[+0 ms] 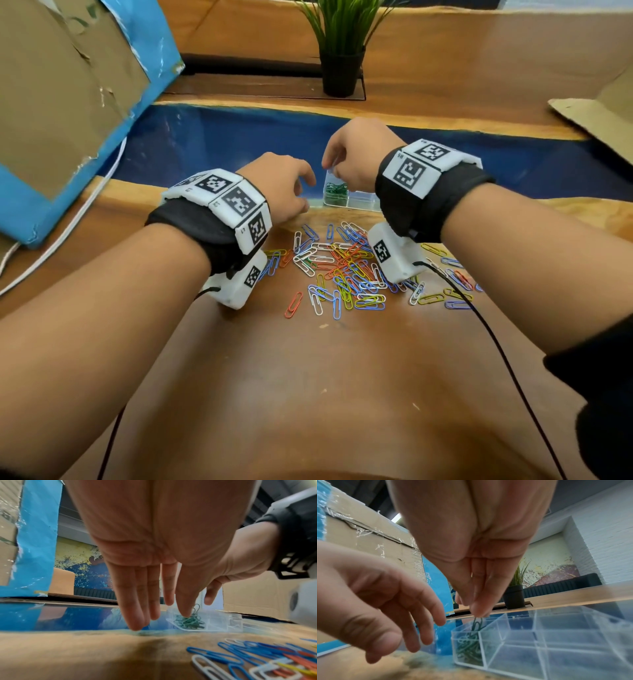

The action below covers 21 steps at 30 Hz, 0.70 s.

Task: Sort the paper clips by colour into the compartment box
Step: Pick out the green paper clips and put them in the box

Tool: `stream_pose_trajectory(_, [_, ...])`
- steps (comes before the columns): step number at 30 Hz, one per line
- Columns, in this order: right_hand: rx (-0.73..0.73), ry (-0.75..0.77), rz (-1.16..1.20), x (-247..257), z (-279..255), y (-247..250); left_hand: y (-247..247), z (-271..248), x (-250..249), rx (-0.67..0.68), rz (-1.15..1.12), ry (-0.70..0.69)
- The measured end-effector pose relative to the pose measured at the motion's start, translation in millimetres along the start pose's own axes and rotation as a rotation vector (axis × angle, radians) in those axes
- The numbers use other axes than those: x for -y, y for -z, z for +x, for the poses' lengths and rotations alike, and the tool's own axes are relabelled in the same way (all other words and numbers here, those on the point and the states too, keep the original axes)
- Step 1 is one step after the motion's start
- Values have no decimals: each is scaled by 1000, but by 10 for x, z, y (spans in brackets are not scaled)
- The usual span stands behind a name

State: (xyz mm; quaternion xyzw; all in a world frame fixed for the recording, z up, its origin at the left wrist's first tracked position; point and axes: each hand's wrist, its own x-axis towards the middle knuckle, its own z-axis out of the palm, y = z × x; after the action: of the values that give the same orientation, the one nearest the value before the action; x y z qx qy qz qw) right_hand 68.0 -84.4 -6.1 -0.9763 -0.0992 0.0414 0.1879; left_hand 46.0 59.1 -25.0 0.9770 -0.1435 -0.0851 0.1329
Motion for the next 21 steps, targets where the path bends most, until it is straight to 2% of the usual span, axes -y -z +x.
stream_pose_trajectory(9, [61,7,-59,-93,-137,-34,-11,-69,-108,134,194,-30])
stream_pose_trajectory(18, [-76,90,-13,-80,-75,-26,7,-30,-152,180,200,-32])
stream_pose_trajectory(21, [-40,96,-31,-93,-97,-55,6,-45,-125,216,174,-45])
